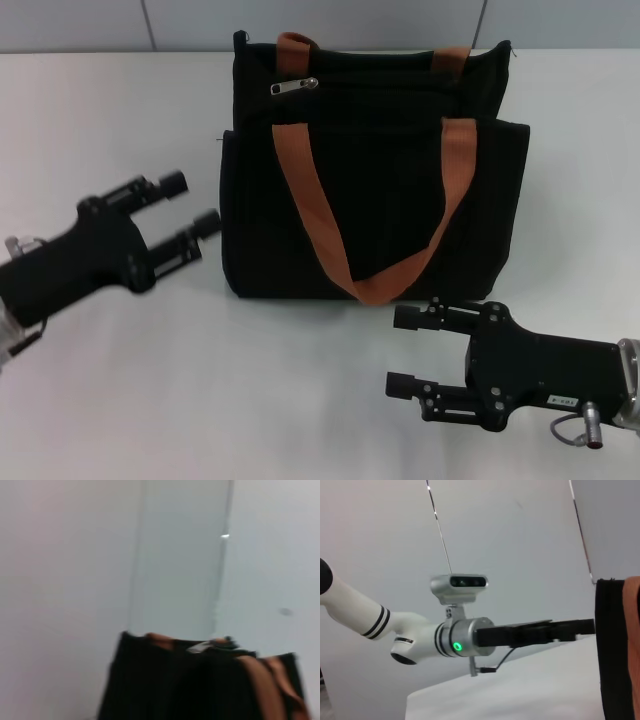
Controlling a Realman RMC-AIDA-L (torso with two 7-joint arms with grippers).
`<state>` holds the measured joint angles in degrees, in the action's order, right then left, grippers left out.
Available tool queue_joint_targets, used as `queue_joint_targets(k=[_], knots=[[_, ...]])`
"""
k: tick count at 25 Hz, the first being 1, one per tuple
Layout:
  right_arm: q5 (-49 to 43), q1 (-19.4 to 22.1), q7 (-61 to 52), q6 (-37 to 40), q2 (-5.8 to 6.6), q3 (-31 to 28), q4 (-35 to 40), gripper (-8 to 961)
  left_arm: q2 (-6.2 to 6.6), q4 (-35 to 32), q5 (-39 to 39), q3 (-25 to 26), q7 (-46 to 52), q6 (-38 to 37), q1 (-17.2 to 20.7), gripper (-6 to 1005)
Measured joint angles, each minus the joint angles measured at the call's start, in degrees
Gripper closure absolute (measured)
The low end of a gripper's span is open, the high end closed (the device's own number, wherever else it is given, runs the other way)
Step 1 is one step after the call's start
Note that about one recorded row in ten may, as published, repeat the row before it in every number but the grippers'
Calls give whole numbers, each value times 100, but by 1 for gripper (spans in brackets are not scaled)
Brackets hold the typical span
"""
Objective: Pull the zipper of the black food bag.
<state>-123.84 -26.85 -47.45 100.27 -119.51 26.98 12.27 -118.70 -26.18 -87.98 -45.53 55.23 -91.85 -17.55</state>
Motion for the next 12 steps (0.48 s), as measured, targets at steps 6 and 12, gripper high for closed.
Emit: queue_joint_targets(k=[6, 12], knots=[[33, 22, 25, 7, 0, 0, -23, 240, -6, 11, 98, 105, 27, 652, -302, 352], [36, 30, 25, 15, -1, 0, -43, 242, 12, -34, 360, 259, 16, 1007, -446, 366]])
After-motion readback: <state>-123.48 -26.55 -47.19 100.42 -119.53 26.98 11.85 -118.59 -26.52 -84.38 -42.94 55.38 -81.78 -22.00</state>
